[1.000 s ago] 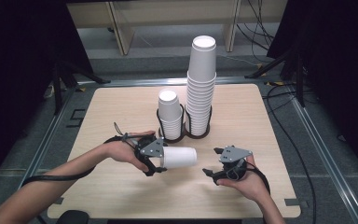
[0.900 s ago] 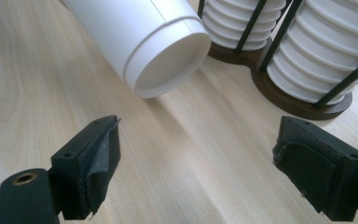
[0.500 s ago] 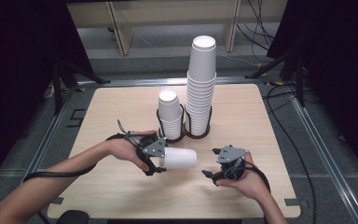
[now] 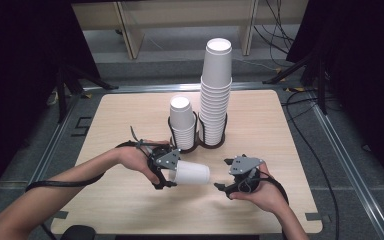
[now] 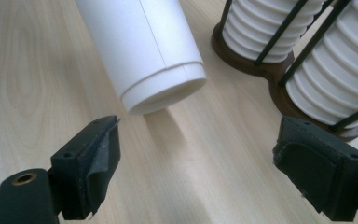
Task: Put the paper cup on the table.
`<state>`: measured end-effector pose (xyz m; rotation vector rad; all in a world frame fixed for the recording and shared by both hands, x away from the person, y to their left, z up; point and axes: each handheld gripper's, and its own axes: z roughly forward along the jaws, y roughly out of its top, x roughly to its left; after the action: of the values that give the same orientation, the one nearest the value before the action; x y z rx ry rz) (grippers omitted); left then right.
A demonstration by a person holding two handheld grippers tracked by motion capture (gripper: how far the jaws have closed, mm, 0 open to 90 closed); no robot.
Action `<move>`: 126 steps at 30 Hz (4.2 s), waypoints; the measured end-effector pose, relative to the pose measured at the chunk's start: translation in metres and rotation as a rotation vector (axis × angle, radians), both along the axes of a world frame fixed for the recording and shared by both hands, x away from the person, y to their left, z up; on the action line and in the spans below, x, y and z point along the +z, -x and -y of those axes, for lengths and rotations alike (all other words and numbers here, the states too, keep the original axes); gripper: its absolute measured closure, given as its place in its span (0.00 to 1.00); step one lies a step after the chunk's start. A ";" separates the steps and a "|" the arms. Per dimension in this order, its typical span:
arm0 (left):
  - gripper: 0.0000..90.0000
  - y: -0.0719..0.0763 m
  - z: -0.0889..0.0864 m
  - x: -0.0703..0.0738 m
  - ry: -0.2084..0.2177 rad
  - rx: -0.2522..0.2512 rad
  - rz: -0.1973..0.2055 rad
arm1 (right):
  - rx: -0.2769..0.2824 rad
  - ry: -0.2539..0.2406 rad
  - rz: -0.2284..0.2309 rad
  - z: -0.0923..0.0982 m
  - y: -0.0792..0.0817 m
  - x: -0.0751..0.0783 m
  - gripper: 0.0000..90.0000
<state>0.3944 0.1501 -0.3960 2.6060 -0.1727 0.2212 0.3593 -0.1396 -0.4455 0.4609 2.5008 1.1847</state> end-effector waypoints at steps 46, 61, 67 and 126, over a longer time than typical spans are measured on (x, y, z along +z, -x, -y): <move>0.20 0.001 0.013 0.017 -0.099 -0.062 -0.004 | 0.208 -0.031 0.010 -0.072 -0.010 0.014 0.16; 0.20 0.002 0.015 0.018 -0.104 -0.073 0.000 | 0.227 -0.008 0.001 -0.079 -0.011 0.008 0.17; 0.20 0.002 0.014 0.018 -0.107 -0.073 0.000 | 0.231 -0.002 -0.011 -0.081 -0.011 0.006 0.17; 0.20 0.005 0.022 0.019 -0.131 -0.117 0.003 | 0.258 -0.010 -0.020 -0.092 -0.010 0.002 0.17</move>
<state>0.3897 0.1278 -0.3765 2.7141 -0.3508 0.1776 0.3688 -0.0479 -0.4435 0.1551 2.6321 1.2894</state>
